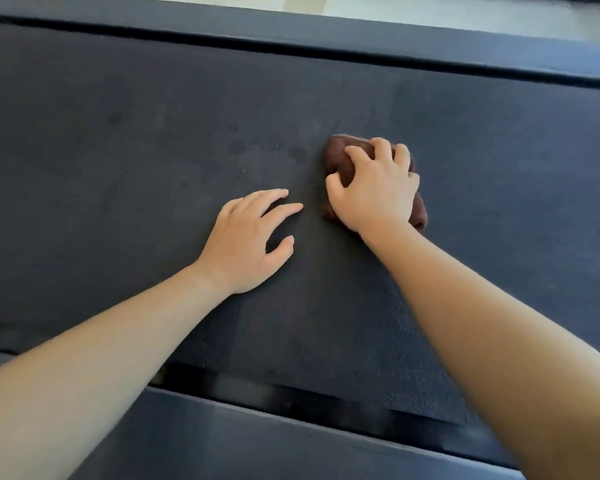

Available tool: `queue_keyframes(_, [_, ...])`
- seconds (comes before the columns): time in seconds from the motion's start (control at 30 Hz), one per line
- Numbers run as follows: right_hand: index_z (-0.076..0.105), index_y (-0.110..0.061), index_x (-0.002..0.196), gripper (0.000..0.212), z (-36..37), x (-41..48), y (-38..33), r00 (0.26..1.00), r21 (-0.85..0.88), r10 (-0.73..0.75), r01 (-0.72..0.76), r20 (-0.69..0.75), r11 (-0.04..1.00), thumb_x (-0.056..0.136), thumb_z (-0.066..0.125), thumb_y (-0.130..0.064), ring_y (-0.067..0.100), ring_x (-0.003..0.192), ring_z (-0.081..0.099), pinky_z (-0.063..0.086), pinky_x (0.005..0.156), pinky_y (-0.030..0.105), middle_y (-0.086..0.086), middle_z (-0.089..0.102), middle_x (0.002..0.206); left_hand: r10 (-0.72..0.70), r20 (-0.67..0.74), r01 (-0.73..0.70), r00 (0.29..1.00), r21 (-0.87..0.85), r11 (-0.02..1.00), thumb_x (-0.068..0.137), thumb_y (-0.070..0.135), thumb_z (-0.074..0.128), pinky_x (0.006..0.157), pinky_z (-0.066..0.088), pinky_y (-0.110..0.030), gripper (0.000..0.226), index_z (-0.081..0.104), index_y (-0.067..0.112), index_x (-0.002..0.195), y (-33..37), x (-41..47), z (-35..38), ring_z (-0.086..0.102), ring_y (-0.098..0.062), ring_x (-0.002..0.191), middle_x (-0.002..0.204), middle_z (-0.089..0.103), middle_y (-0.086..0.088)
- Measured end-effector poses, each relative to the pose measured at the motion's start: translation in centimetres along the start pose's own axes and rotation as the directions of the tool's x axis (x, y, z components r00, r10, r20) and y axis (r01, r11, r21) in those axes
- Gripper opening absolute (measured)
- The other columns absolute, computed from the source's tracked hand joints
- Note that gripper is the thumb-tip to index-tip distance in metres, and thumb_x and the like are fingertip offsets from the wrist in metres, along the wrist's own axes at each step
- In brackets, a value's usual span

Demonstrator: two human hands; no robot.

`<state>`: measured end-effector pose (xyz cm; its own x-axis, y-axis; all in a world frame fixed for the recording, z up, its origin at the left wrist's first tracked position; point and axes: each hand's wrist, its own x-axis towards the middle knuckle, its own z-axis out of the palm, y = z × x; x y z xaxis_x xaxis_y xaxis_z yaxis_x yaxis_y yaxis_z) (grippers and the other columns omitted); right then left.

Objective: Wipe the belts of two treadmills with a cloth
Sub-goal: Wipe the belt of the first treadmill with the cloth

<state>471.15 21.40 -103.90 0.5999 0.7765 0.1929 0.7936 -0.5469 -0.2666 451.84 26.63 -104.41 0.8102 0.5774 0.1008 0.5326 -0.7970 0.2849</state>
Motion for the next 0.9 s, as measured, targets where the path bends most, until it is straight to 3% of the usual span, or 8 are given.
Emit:
queue_keyframes(0.2, [0.05, -0.024, 0.126, 0.047, -1.3, -2.2, 0.4, 0.991, 0.022, -0.061, 0.059, 0.119, 0.998, 0.086, 0.044, -0.049, 0.035, 0.134, 0.021, 0.033, 0.095, 0.054, 0.008, 0.033, 0.145, -0.005, 0.104, -0.017, 0.995, 0.21, 0.978, 0.093, 0.029, 0.044, 0.106, 0.028, -0.04, 0.05, 0.04, 0.017, 0.141, 1.4, -0.2, -0.7, 0.032, -0.025, 0.137, 0.148, 0.035, -0.008])
queue_keyframes(0.3, [0.049, -0.027, 0.124, 0.045, -1.7, -5.2, 1.3, 0.985, 0.021, -0.13, 0.129, 0.11, 0.991, 0.086, 0.045, -0.051, 0.034, 0.132, 0.022, 0.035, 0.093, 0.054, 0.005, 0.034, 0.143, -0.03, 0.147, -0.008, 0.989, 0.247, 0.969, 0.094, 0.029, 0.041, 0.109, 0.027, -0.042, 0.051, 0.036, 0.015, 0.143, 1.7, -0.2, -0.6, 0.027, -0.028, 0.139, 0.151, 0.031, -0.009])
queue_keyframes(0.43, [0.052, -0.028, 0.121, 0.045, -1.1, -5.2, 1.5, 0.987, 0.022, -0.152, 0.151, 0.055, 0.988, 0.083, 0.044, -0.051, 0.036, 0.129, 0.026, 0.037, 0.09, 0.055, 0.006, 0.04, 0.138, -0.02, 0.092, 0.005, 0.996, 0.157, 0.988, 0.089, 0.035, 0.04, 0.105, 0.026, -0.041, 0.051, 0.042, 0.021, 0.138, 0.8, -0.1, -0.3, 0.03, -0.023, 0.137, 0.147, 0.036, -0.002])
queue_keyframes(0.6, [0.055, -0.027, 0.12, 0.046, 0.4, 0.0, 0.2, 0.997, 0.006, -0.076, 0.076, 0.023, 0.997, 0.082, 0.045, -0.051, 0.034, 0.127, 0.029, 0.034, 0.093, 0.053, 0.005, 0.041, 0.137, -0.01, 0.034, 0.009, 0.999, 0.048, 0.999, 0.084, 0.041, 0.039, 0.103, 0.021, -0.039, 0.051, 0.044, 0.028, 0.133, 0.1, 0.1, 0.4, 0.028, -0.015, 0.134, 0.143, 0.037, 0.006])
queue_keyframes(0.73, [0.052, -0.03, 0.127, 0.049, 0.8, 1.8, -0.6, 1.0, -0.037, -0.018, 0.018, 0.008, 0.999, 0.083, 0.044, -0.051, 0.032, 0.129, 0.028, 0.034, 0.096, 0.052, 0.003, 0.039, 0.141, 0.076, 0.084, -0.082, 0.994, 0.064, 0.995, 0.086, 0.045, 0.031, 0.103, 0.019, -0.04, 0.055, 0.038, 0.027, 0.138, -1.1, 0.5, 0.7, 0.021, -0.016, 0.136, 0.146, 0.03, 0.003])
queue_keyframes(0.9, [0.056, -0.028, 0.124, 0.051, -0.4, -1.7, -0.8, 1.0, -0.031, -0.013, 0.013, -0.02, 0.999, 0.079, 0.044, -0.05, 0.03, 0.127, 0.032, 0.04, 0.085, 0.047, 0.001, 0.044, 0.137, 0.349, 0.23, -0.362, 0.908, 0.015, 0.932, 0.089, 0.057, 0.03, 0.108, 0.013, -0.038, 0.058, 0.027, 0.033, 0.142, -5.2, 3.5, -0.8, 0.015, -0.014, 0.138, 0.15, 0.02, 0.006])
